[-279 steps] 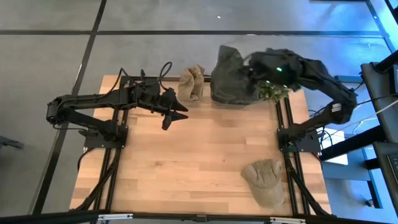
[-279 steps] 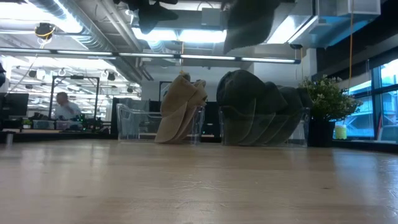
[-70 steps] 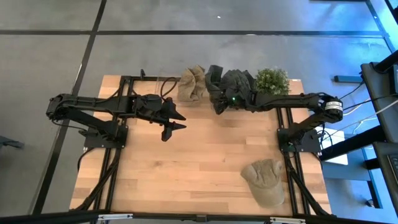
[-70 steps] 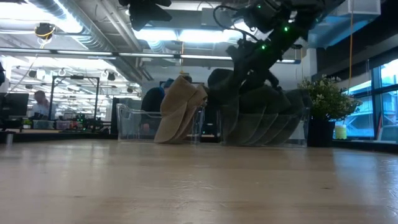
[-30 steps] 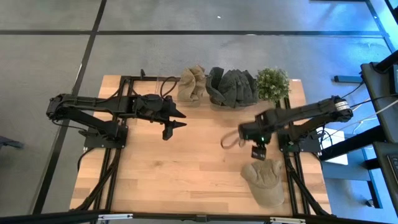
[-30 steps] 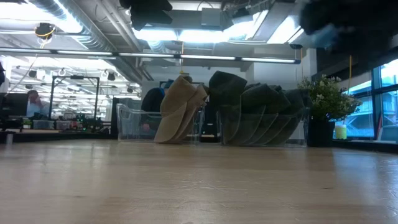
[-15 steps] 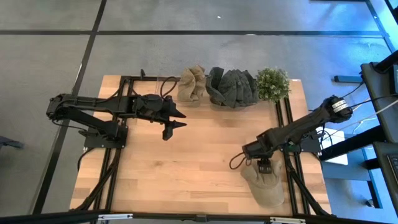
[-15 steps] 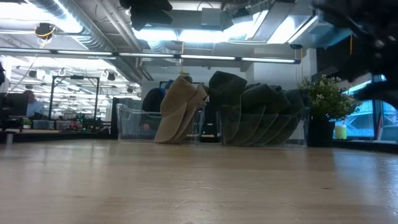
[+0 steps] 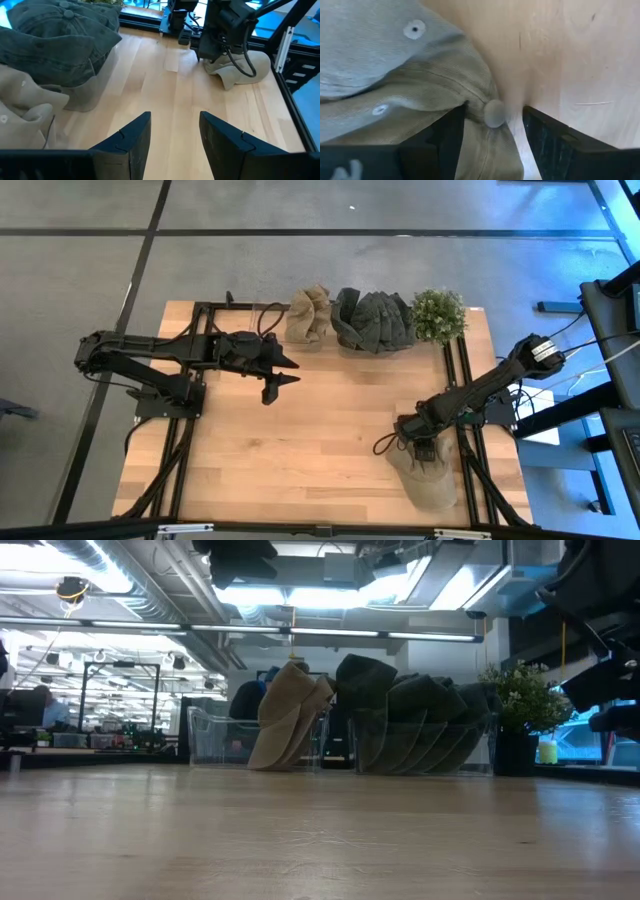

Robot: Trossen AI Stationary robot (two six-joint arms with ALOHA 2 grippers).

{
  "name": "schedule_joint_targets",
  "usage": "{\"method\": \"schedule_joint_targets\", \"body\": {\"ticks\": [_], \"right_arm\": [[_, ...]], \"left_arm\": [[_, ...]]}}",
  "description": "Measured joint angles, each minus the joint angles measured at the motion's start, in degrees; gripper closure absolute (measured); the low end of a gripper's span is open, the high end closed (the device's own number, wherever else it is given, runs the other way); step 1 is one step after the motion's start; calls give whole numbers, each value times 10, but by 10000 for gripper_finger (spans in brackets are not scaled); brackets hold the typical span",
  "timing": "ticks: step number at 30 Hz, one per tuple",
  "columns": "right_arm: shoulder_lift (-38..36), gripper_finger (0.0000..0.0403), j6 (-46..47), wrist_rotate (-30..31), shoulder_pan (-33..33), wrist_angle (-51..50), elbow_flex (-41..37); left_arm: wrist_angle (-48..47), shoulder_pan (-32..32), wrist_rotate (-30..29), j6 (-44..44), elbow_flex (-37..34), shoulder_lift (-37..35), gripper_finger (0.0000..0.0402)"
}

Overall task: Pick & Place hat
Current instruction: Put the brown cap into the left transparent bin

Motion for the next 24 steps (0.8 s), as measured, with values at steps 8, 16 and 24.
{"method": "schedule_joint_targets", "body": {"ticks": [8,16,24], "right_arm": [[16,272,3,10,5,7,-8],[20,369,-3,-23,-1,21,2],[23,369,9,-21,-32,-48,115]], "left_arm": [[2,0,-21,0,0,0,236],[4,0,-21,1,0,0,236],[4,0,-21,1,0,0,238]]}}
